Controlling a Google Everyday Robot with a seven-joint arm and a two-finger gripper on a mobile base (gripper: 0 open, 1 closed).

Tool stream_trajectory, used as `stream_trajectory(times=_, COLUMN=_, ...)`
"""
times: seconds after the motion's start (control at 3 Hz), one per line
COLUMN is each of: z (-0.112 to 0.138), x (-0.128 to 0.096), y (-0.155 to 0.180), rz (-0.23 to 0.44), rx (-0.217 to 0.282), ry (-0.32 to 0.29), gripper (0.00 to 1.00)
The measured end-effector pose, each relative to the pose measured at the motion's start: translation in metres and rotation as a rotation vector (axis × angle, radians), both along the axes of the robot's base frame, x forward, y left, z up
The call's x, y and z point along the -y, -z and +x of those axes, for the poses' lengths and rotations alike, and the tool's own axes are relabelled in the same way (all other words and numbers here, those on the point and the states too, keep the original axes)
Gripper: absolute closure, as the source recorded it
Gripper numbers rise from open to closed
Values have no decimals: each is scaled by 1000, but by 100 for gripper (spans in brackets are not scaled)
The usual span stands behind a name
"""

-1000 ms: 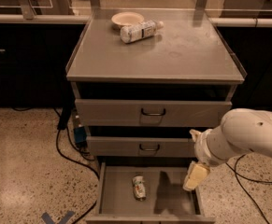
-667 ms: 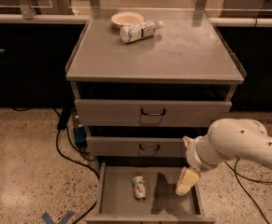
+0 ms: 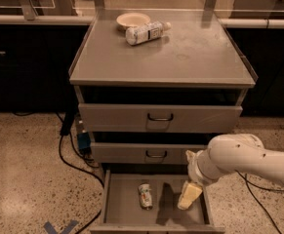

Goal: Pick 7up can from bottom drawer and place on counter

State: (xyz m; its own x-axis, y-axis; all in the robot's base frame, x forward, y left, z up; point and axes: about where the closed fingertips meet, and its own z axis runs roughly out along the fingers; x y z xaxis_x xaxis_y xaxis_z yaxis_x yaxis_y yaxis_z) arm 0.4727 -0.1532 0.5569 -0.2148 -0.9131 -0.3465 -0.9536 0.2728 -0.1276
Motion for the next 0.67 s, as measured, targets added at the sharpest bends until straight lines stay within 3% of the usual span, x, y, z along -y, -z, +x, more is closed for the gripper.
stream_trajectory(times=0.67, z=18, x=-6, y=56, rz=-7, rx=-5, ry=9, gripper=0)
